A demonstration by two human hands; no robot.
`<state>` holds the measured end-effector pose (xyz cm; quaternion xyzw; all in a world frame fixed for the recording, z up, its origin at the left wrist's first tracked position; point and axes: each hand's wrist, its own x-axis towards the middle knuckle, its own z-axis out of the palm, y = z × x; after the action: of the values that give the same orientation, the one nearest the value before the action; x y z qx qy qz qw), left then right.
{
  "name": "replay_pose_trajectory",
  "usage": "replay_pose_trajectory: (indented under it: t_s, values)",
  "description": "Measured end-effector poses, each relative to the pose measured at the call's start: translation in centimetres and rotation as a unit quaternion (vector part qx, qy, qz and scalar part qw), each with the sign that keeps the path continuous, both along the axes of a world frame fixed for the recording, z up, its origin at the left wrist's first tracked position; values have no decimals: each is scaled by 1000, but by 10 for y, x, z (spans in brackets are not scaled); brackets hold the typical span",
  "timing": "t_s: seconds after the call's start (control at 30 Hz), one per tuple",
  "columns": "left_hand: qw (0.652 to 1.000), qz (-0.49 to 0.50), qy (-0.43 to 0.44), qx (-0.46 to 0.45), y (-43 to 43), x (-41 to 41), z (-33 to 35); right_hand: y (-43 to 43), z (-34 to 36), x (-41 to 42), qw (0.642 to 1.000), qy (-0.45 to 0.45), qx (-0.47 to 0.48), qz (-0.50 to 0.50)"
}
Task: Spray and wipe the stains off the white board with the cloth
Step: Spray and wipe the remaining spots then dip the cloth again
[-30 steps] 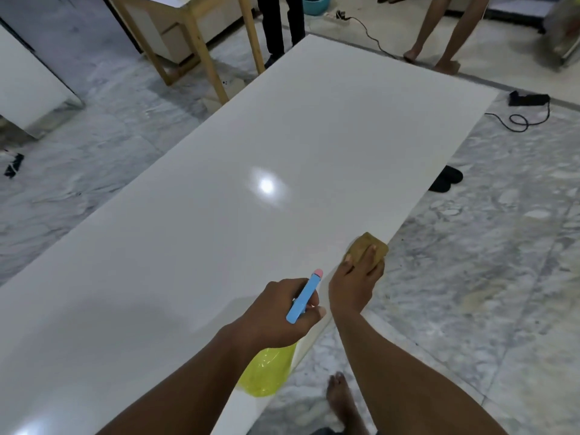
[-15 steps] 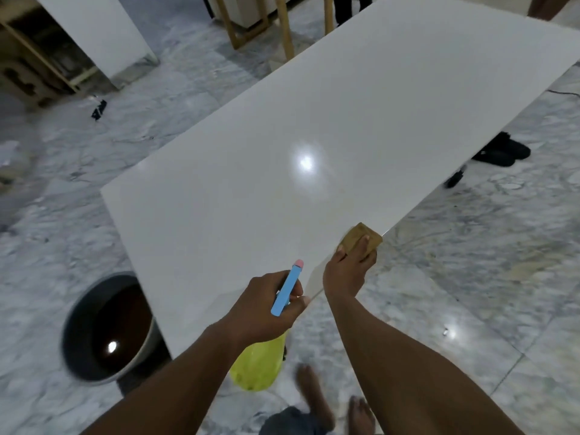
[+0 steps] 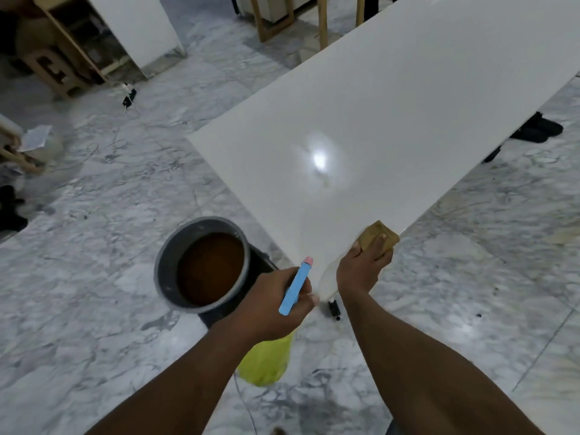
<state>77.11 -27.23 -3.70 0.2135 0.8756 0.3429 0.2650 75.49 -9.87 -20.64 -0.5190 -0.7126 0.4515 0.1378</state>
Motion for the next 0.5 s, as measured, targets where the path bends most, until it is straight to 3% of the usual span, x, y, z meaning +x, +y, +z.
replay_pose_trajectory:
  t_s: [0.23, 0.5]
  values:
    - [1000, -4, -8, 1, -166, 8, -3, -144, 7, 39, 1000, -3, 8, -12]
    - [1000, -1, -20, 9, -225, 6, 1, -231, 13, 89, 988, -28, -77, 128]
